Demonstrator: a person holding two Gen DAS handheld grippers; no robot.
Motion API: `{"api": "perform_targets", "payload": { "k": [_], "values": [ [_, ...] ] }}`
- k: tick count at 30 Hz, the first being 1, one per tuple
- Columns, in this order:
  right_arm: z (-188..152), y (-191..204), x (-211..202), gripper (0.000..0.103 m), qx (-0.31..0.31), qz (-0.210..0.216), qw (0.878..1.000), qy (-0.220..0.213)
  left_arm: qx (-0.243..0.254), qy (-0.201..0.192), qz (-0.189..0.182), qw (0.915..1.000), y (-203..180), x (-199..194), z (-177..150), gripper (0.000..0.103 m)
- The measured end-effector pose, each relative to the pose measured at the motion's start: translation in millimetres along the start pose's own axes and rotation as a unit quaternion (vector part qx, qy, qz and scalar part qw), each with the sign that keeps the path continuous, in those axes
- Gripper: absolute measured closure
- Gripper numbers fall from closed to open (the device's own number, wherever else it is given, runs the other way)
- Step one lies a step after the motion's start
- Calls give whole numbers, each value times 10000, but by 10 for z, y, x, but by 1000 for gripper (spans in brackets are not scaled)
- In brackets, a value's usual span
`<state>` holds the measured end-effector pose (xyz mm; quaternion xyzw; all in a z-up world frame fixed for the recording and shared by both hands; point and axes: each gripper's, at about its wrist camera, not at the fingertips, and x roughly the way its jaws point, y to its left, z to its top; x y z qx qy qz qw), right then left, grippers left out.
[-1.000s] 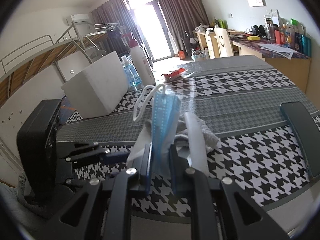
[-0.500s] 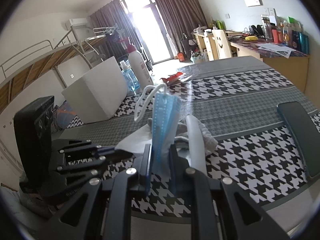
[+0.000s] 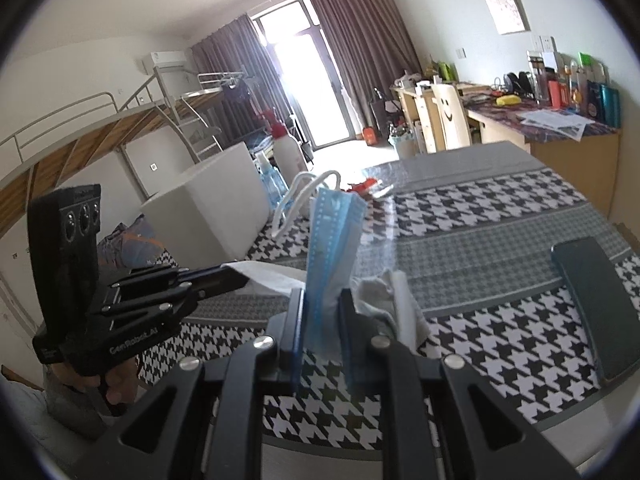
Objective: Organize soft objects
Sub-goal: 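Lift the blue mask with the right tool while the left tool lifts the white cloth, then carry the white cloth and blue mask toward the white foam box with both tools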
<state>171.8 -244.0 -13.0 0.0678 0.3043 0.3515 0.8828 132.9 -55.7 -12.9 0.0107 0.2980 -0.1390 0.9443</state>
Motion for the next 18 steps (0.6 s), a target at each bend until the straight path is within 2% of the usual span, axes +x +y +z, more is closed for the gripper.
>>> {"api": "perform_targets", "payload": {
  "k": [10, 18],
  "values": [
    [77, 27, -26, 84, -124, -50, 9999, -102, -260, -253, 378, 9986, 271, -182, 63, 100],
    [110, 81, -60, 84, -132, -108, 9997, -162, -367, -377, 429, 9977, 341, -305, 55, 100]
  ]
}}
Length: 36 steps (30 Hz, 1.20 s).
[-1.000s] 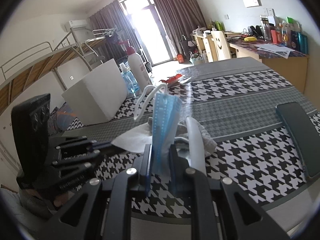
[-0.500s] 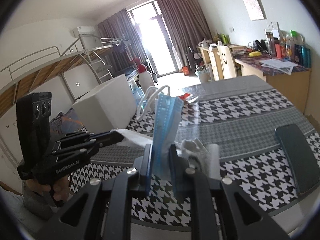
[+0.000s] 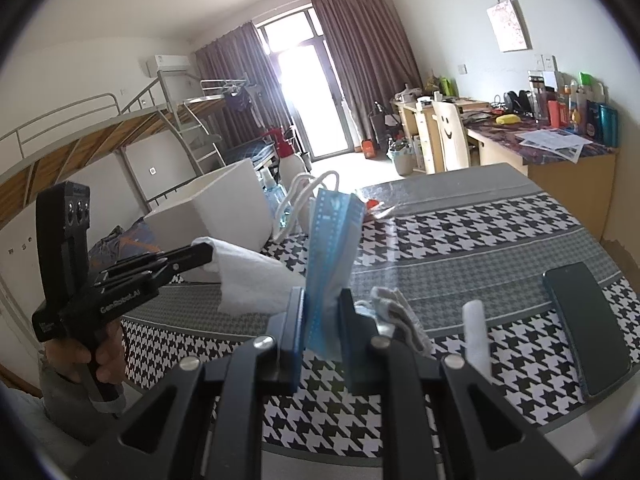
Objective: Organize soft objects
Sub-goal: 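Carry the white cloth and blue mask toward the white foam box with both tools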
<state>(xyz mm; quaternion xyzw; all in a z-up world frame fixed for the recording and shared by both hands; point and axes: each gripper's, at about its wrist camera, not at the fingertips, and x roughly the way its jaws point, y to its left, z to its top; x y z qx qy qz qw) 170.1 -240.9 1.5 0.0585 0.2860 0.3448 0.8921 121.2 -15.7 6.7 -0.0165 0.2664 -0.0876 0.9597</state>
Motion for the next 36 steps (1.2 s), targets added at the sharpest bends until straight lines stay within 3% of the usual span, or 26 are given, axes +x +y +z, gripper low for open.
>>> {"api": "perform_targets", "payload": {
  "k": [17, 36],
  "values": [
    [144, 205, -48, 84, -345, -8, 9990, -268, -109, -189, 106, 9997, 109, -219, 7, 100],
    [250, 348, 157, 84, -638, 54, 9976, -260, -128, -278, 412, 9987, 294, -361, 73, 100]
  ]
}}
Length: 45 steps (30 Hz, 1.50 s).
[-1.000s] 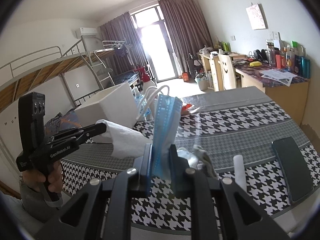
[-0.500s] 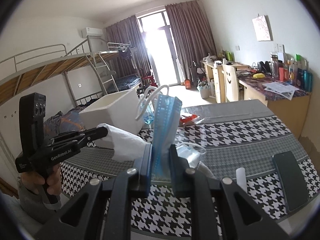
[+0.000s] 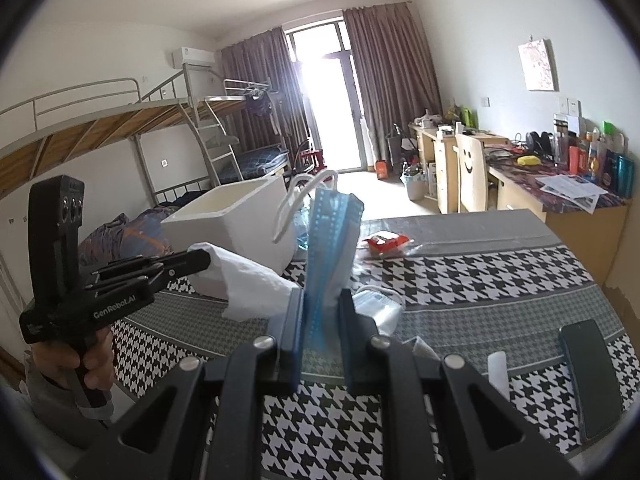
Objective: Organize soft objects
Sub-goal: 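Carry the white cloth and blue mask toward the white foam box with both tools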
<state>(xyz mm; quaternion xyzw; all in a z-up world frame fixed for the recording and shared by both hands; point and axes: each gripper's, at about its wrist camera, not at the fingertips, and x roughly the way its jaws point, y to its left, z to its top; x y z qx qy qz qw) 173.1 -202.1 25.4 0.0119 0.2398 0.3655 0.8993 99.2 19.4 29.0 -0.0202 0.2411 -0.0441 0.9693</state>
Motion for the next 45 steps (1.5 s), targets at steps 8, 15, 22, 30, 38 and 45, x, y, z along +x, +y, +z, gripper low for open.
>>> {"api": "perform_targets", "payload": {
  "k": [8, 15, 22, 30, 38, 45],
  "values": [
    [68, 47, 61, 84, -110, 87, 9999, -12, -18, -35, 98, 9999, 45, -10, 49, 100],
    [128, 55, 106, 84, -168, 146, 9997, -28, 14, -98, 134, 9999, 92, -57, 104, 100],
    [178, 47, 151, 84, -149, 181, 9997, -53, 55, -134, 289, 9995, 128, -48, 193, 100],
    [246, 102, 176, 84, -239, 213, 9994, -112, 22, -160, 362, 9992, 162, -23, 267, 100],
    [315, 143, 188, 84, -306, 182, 9992, -170, 77, -282, 346, 9990, 170, -74, 326, 100],
    [351, 155, 210, 84, -296, 173, 9993, -162, 99, -373, 334, 9987, 152, -123, 379, 100]
  ]
}}
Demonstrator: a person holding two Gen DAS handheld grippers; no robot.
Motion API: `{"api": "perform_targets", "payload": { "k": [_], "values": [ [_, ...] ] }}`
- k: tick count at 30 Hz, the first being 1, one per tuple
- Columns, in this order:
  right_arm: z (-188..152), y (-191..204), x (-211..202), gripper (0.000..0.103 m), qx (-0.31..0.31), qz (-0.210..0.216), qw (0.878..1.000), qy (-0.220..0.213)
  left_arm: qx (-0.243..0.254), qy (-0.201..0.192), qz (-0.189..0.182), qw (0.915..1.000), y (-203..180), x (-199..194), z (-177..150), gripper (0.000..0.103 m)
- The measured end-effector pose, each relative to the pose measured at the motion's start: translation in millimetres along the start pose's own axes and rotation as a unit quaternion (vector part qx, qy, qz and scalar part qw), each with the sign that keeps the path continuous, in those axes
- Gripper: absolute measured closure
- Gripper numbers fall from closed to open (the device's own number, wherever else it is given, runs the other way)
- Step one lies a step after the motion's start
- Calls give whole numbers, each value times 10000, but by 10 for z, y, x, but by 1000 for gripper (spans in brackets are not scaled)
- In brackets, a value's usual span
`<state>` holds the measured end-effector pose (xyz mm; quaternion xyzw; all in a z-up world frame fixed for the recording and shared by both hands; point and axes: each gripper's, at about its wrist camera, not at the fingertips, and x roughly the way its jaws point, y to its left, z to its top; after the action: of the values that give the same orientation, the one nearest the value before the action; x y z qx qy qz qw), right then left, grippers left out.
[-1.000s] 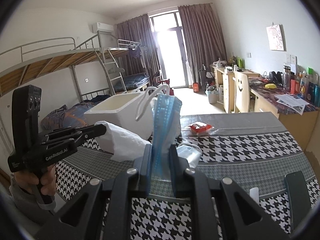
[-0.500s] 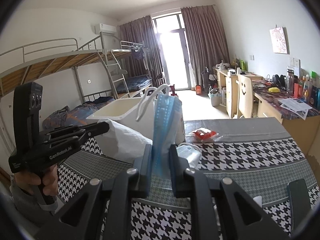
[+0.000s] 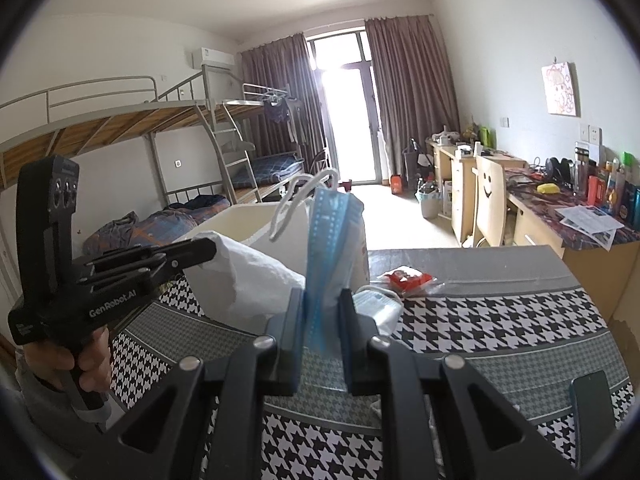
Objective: Organize soft objects
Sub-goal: 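Carry the white cloth and blue mask toward the white foam box with both tools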
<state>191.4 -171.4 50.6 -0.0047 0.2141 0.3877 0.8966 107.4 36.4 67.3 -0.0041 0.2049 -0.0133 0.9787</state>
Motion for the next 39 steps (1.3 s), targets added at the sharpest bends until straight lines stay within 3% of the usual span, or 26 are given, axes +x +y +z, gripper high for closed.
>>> {"api": "perform_targets", "payload": {
  "k": [19, 39],
  "values": [
    [194, 106, -1, 84, -184, 53, 9997, -179, -19, -296, 128, 9995, 76, -71, 235, 100],
    [433, 211, 135, 84, -377, 316, 9984, -263, -106, -519, 495, 9974, 273, -49, 434, 100]
  ]
}}
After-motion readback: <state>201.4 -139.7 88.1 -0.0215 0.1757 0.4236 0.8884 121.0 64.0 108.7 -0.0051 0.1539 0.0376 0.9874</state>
